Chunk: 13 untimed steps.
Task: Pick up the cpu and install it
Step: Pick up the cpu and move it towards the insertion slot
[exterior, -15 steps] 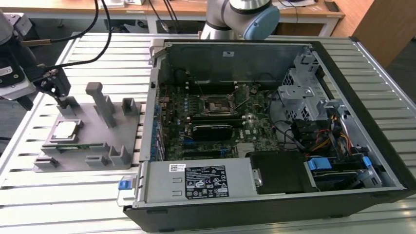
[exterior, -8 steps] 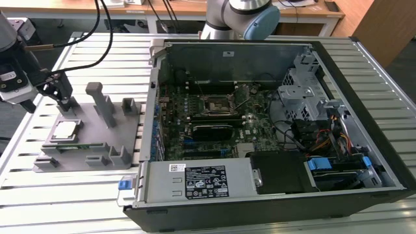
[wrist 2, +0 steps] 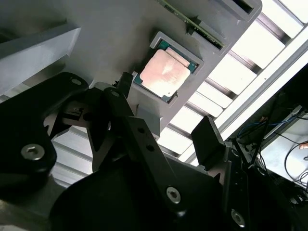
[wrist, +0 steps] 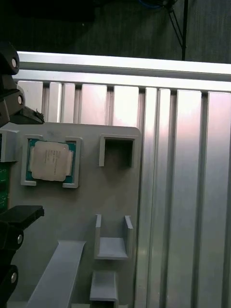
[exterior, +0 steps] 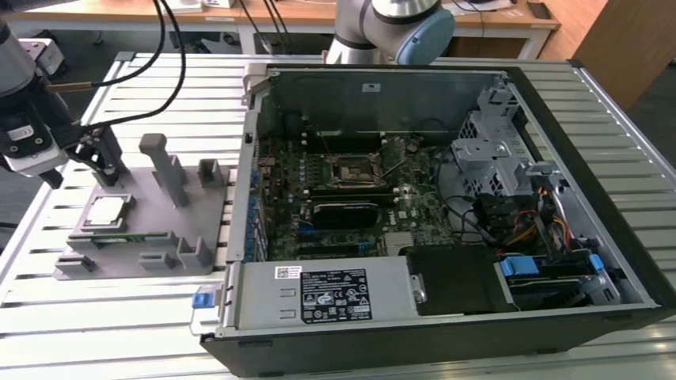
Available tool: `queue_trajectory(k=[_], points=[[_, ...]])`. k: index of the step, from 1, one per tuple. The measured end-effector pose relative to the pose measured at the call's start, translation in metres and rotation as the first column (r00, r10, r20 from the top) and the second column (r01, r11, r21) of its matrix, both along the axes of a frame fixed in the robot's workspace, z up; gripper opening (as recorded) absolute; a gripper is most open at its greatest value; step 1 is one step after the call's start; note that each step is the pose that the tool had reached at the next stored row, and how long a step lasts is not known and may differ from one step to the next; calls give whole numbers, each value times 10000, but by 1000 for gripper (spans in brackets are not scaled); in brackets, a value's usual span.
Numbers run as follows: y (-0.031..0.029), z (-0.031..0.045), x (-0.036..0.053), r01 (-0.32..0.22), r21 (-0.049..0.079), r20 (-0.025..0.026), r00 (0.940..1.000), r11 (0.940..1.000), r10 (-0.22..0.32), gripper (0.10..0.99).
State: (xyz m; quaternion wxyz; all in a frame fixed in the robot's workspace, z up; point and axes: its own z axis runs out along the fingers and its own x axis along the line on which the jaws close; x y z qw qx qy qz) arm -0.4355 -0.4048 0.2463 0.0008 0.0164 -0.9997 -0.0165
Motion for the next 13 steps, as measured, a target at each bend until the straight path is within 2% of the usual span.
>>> queue_trajectory(k=[9,13], points=[[-1,-150,0,98,0,-2,10000,10000,-98,761],[-20,-219,0,101,0,-3,9999,9999,-101,761]])
